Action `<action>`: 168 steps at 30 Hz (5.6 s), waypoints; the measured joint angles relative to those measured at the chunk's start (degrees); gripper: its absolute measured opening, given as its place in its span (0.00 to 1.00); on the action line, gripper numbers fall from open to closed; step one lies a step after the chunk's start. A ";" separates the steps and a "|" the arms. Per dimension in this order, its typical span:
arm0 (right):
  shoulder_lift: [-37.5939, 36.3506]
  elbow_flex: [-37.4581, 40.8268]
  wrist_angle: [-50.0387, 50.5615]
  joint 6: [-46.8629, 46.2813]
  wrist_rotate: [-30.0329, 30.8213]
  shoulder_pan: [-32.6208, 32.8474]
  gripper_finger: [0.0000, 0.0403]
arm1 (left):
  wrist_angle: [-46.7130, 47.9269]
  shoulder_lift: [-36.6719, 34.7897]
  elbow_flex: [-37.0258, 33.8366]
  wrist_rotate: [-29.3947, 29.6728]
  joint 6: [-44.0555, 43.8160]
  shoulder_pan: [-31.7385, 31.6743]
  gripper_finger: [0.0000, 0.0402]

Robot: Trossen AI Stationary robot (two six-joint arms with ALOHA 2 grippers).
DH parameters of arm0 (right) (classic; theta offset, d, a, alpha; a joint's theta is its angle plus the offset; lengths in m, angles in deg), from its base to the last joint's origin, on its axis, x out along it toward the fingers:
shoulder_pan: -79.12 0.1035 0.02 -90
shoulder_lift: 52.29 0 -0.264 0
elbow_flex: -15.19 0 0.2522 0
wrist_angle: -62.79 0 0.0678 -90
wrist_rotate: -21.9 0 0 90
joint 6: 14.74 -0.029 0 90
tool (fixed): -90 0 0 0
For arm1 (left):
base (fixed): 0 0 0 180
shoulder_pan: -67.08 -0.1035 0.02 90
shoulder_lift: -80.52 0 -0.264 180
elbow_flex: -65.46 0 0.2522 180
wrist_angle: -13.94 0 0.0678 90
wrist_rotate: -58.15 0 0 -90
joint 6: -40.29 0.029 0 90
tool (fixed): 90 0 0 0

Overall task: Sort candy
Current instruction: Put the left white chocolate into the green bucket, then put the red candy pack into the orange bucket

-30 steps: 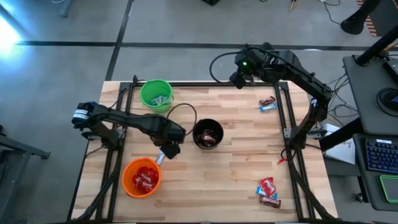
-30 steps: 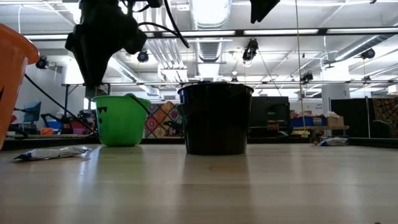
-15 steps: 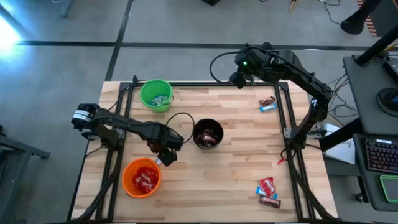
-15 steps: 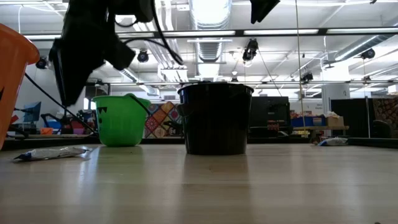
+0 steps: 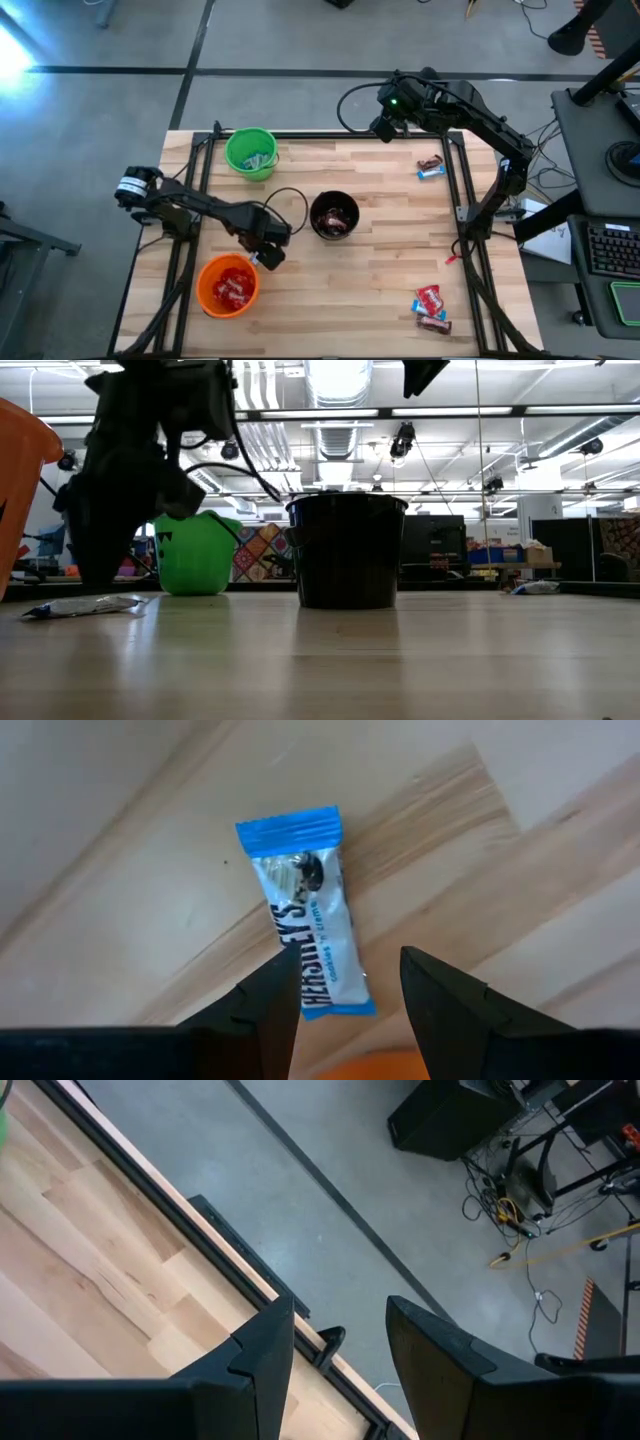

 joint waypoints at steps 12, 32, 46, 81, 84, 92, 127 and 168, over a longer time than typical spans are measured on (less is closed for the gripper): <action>0.00 0.01 0.02 0.00 -0.09 0.00 0.38 | -8.15 -0.02 -6.42 -0.04 -0.91 -0.09 0.38; 0.00 0.01 0.02 0.47 -0.15 0.00 0.38 | -11.82 -0.18 -5.87 -1.19 7.69 -0.09 0.00; 0.00 0.01 0.01 0.44 -0.23 0.02 0.38 | 1.75 -0.70 6.11 3.73 16.40 -1.29 0.00; 0.00 0.01 0.13 -2.78 -0.52 0.02 0.38 | 33.88 -1.42 42.33 22.72 45.75 -17.84 0.00; 0.00 0.01 0.13 -3.21 -0.50 0.02 0.38 | 33.73 -1.43 42.16 22.75 50.34 -22.33 0.00; 0.00 0.01 2.04 -4.12 -0.52 0.03 0.38 | 33.86 -1.36 42.07 19.03 59.70 -40.19 0.00; 0.07 0.01 2.56 -10.42 -0.50 0.02 0.38 | 29.90 -0.79 42.03 14.58 71.18 -53.88 0.21; -0.35 30.29 6.29 -49.65 -9.16 0.02 0.38 | 14.08 -0.99 29.32 -1.09 79.08 -40.22 0.23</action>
